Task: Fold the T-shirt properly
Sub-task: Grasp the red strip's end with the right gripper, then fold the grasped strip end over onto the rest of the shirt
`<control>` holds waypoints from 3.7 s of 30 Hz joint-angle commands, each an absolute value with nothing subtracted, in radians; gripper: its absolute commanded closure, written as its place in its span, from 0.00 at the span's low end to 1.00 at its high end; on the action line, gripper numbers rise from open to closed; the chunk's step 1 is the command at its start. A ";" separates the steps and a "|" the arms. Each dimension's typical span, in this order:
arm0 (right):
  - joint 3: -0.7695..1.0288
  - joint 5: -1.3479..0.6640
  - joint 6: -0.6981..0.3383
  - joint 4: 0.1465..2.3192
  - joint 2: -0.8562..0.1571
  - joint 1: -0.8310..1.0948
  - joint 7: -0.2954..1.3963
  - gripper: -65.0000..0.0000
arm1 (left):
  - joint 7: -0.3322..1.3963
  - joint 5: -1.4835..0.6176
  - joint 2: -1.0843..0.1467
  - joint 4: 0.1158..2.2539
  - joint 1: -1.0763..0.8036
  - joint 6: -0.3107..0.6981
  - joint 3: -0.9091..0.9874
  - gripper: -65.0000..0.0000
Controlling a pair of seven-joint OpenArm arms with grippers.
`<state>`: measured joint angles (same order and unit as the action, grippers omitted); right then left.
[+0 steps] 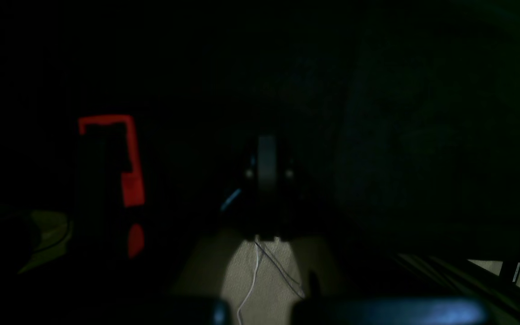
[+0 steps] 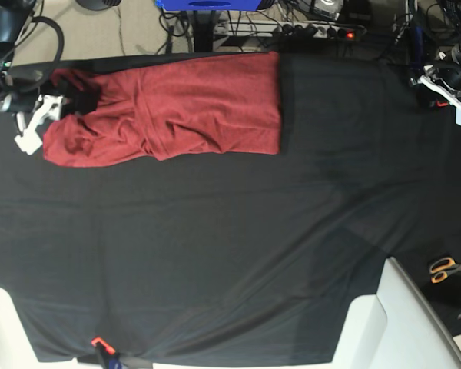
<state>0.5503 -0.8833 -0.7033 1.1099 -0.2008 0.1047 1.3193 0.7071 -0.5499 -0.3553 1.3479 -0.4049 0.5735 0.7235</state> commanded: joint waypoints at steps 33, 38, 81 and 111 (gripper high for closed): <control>0.547 -0.834 -0.698 1.052 -0.203 0.042 1.331 0.65 | 0.691 -0.562 -0.378 1.333 -0.404 0.575 0.733 1.00; 0.547 -0.835 -0.698 0.997 -0.202 0.019 1.331 0.64 | 0.691 -0.562 -0.378 1.333 -0.406 0.575 0.733 1.00; 0.318 -0.845 -0.429 1.531 -0.140 0.113 1.357 1.00 | 0.691 -0.562 -0.377 1.333 -0.406 0.575 0.733 1.00; -0.173 -0.834 -0.142 1.593 -0.067 0.110 1.277 1.00 | 0.691 -0.564 -0.377 1.333 -0.406 0.575 0.733 1.00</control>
